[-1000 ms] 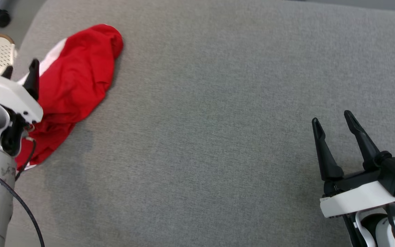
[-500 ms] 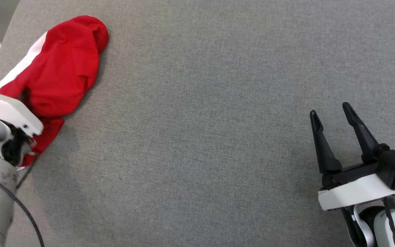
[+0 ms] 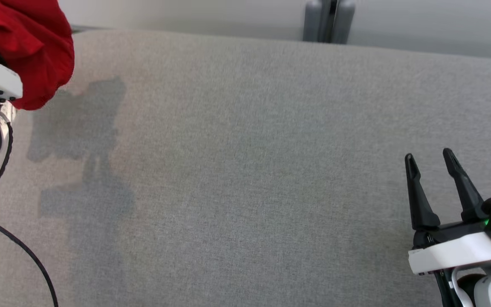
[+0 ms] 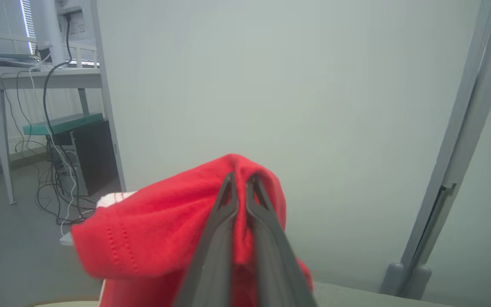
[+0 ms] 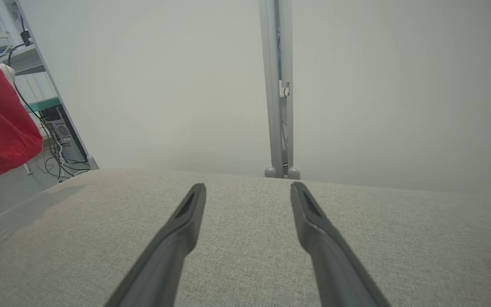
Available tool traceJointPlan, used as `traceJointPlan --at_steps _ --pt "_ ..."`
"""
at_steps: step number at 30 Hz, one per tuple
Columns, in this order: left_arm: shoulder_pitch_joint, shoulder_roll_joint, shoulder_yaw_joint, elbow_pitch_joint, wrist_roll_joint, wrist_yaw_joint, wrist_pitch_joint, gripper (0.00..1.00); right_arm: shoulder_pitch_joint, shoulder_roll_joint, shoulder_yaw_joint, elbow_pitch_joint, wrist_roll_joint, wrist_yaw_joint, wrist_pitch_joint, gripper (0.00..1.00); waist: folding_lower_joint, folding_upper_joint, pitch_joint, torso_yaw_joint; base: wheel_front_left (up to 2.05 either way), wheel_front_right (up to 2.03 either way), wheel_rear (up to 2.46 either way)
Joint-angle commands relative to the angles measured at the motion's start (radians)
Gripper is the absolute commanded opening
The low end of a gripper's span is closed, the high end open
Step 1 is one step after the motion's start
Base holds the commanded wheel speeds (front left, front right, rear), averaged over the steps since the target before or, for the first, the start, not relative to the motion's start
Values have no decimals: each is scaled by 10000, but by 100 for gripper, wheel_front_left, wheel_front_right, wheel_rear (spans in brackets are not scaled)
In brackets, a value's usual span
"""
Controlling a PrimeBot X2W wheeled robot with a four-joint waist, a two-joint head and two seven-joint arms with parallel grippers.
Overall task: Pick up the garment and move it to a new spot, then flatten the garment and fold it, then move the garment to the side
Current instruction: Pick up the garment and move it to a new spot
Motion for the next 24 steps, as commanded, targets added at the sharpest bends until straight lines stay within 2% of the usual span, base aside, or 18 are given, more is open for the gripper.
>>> traceJointPlan --at_steps 1,8,12,15,20,24 --pt "340 59 18 -305 155 154 -46 0 132 -53 -35 13 71 3 -105 100 0 0 -541 -230 0 0 0" --pt "2930 69 303 -5170 819 1663 24 0 491 -53 193 207 410 3 -291 100 0 0 -1173 -768 0 0 0" --pt "4514 212 328 -7767 990 2575 619 0 575 -56 321 278 535 3 -354 100 0 0 -1259 -1235 0 0 0" --pt "5301 308 184 -9279 1202 3026 1148 0 525 -53 422 279 618 3 -426 100 0 0 -1166 -1695 0 0 0" --pt "6089 305 -672 -10522 1542 3169 2013 0 338 -53 560 333 756 3 -547 100 0 0 -818 -2695 0 0 0" --pt "6168 -78 -1532 -10119 1501 2860 2292 0 222 -53 679 519 868 3 -714 100 0 0 -473 -3578 0 0 0"
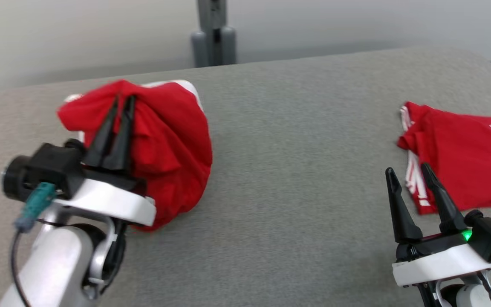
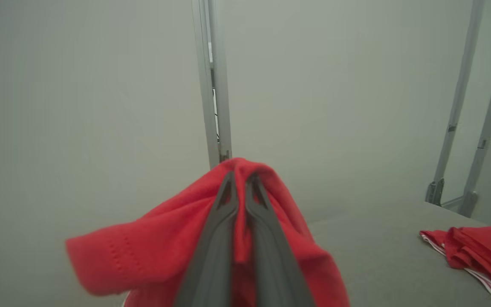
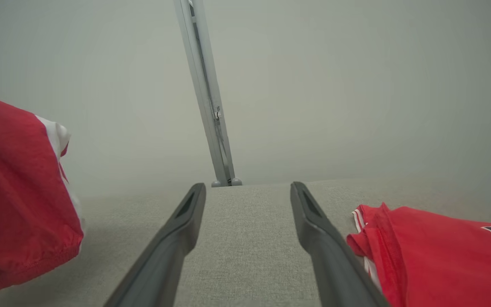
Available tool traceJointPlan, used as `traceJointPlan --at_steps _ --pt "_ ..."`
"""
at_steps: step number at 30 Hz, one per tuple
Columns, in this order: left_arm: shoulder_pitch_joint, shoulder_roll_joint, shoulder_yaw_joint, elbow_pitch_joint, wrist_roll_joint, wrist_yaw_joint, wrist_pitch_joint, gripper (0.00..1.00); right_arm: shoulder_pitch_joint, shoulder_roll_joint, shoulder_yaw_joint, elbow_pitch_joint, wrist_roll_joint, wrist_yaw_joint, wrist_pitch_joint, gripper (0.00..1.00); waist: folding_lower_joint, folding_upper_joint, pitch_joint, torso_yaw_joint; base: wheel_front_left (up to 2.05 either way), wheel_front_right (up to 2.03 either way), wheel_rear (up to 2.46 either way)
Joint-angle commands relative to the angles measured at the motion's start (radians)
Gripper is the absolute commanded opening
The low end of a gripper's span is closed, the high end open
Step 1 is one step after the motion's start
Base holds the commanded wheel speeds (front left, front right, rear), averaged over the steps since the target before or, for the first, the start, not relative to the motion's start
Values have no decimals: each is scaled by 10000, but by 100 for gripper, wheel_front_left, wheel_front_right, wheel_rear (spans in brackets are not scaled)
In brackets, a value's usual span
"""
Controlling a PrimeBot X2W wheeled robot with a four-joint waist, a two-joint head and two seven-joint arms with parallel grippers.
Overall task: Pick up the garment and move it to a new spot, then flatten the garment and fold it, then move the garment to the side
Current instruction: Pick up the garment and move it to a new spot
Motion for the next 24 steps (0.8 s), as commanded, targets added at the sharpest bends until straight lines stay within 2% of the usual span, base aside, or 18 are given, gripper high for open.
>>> traceJointPlan --at_steps 1,11,15,21,22,23,24 --pt "-39 -108 -107 197 -74 -111 -46 0 -76 -55 -9 91 80 3 -122 100 0 0 412 -838 0 0 0" --pt "-621 -1199 -1783 2719 208 -972 -150 0 -272 -53 141 590 556 3 -642 100 0 0 1084 -2672 0 0 0" --pt "-797 -1530 -2393 3840 304 -1436 -230 0 -374 -44 157 690 703 3 -799 100 0 0 1448 -2971 0 0 0" --pt "-1223 -1970 -2642 5034 191 -1853 -539 0 -464 -50 120 763 804 3 -940 100 0 0 1749 -2973 0 0 0" --pt "-1269 -2055 -2664 5221 77 -1966 -565 42 -508 -50 117 786 794 3 -952 100 0 0 1762 -2942 0 0 0" --pt "-1321 -2149 -2692 5333 37 -2082 -682 100 -545 -53 111 827 787 3 -942 100 0 0 1747 -2893 0 0 0" --pt "-1377 -2224 -2726 5385 9 -2183 -801 100 -577 -52 109 860 761 3 -963 100 0 0 1702 -2841 0 0 0"
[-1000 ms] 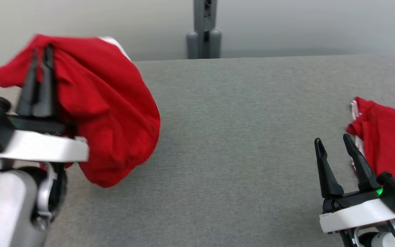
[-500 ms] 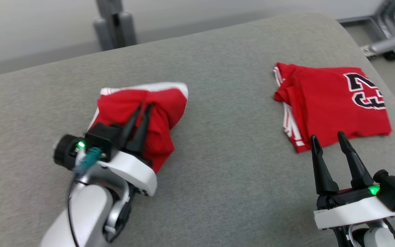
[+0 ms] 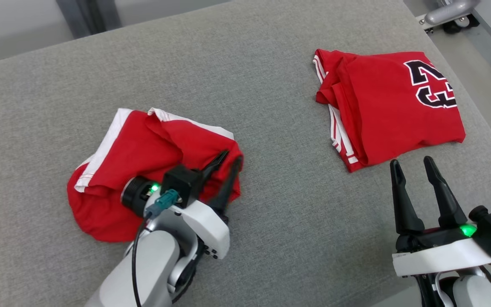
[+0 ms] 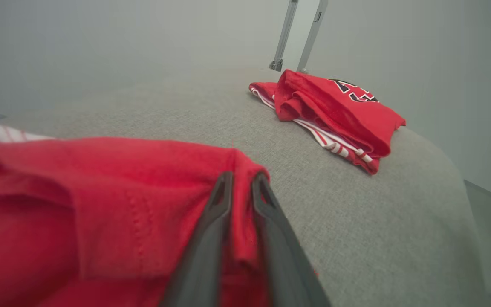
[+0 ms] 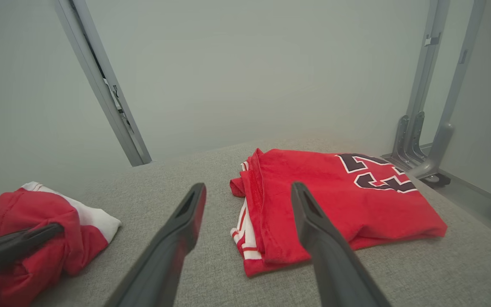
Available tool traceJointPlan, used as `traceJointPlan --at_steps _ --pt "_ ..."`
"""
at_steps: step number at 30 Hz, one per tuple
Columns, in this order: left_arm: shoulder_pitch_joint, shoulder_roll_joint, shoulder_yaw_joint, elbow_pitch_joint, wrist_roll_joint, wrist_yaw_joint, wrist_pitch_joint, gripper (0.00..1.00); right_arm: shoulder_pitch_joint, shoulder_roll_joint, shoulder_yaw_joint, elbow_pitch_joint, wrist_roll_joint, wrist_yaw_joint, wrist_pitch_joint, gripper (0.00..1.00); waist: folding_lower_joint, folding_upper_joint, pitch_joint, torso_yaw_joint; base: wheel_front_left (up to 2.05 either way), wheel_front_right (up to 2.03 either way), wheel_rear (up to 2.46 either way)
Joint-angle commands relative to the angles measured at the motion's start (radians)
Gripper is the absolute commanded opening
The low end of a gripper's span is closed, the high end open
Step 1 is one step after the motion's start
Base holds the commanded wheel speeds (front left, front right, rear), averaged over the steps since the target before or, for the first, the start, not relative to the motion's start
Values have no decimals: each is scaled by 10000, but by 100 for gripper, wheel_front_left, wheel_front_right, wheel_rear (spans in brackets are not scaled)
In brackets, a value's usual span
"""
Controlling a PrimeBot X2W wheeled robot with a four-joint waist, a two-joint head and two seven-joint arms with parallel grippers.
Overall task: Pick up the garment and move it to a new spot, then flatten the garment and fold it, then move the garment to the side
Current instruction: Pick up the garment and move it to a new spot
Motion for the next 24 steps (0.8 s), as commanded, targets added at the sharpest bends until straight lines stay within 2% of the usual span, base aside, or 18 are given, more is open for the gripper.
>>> traceJointPlan --at_steps 1,6,9,14,24 --pt "-145 -77 -45 -13 -63 -144 -199 100 -174 -49 -41 34 -34 3 -74 100 0 -1 -111 133 0 0 0" --pt "-58 -304 -19 -467 -175 -350 -958 100 -185 -52 -216 77 -190 3 -111 100 0 -1 -477 575 0 0 0" --pt "172 -253 317 -1276 -290 -209 -1326 100 -135 -52 -386 19 -324 3 -75 100 0 -1 -781 1037 0 0 0" --pt "367 59 1063 -2273 -125 266 -1541 100 -80 -54 -527 -109 -587 3 144 100 0 -1 -1114 1640 0 0 0" --pt "1632 838 3290 -3617 231 1242 -1602 100 163 -60 -451 -298 -999 3 604 100 0 -1 -1722 2542 0 0 0"
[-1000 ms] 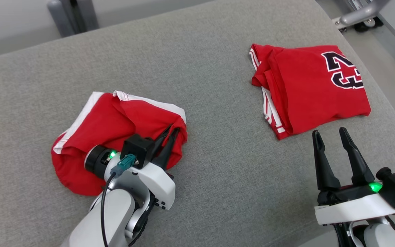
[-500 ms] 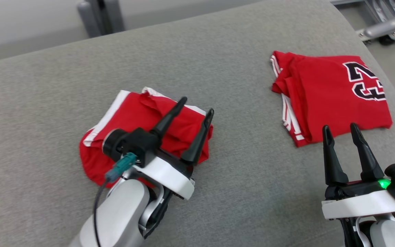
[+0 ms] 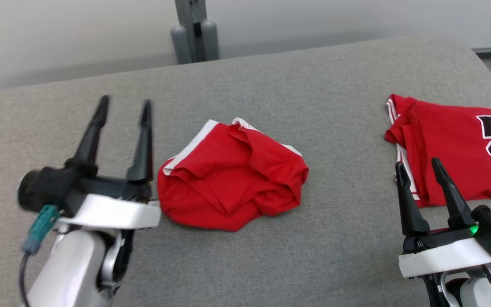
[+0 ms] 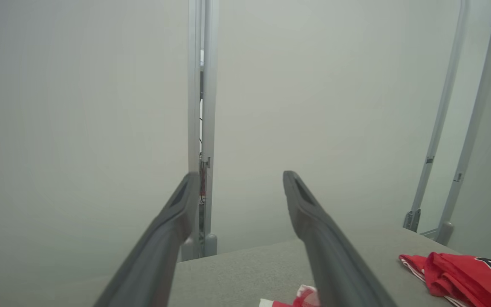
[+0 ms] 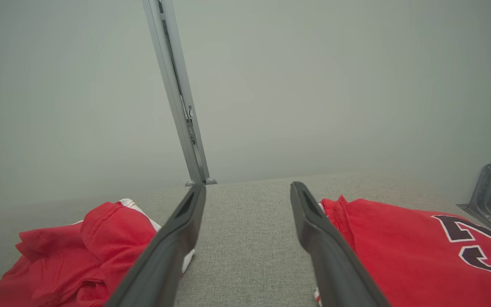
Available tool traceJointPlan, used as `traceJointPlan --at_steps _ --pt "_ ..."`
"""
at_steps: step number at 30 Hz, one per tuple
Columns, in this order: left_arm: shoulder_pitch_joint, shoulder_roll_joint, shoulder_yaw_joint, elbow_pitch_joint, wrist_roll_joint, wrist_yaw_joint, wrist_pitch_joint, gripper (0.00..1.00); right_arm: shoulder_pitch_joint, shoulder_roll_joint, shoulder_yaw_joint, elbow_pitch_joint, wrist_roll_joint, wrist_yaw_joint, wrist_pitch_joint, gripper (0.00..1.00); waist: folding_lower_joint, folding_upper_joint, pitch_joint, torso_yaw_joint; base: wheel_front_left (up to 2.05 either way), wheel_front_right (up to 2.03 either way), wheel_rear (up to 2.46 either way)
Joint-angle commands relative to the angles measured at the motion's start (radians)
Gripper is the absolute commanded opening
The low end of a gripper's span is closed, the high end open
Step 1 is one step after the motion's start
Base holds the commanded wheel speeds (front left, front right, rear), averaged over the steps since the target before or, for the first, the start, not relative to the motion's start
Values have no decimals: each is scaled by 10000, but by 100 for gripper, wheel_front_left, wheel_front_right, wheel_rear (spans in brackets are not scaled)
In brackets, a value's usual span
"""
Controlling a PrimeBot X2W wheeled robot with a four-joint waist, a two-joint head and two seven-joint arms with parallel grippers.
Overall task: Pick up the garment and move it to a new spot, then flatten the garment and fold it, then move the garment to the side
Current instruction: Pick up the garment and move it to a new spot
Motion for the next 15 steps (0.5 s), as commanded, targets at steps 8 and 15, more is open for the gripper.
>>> traceJointPlan --at_steps 8,15 --pt "2005 703 807 -620 500 446 -1 100 512 -73 32 -49 -408 3 420 100 0 0 -788 471 0 0 0" --pt "3091 843 834 -1236 487 924 545 100 827 -74 -82 -110 -433 3 683 100 0 0 -1046 561 0 0 0"
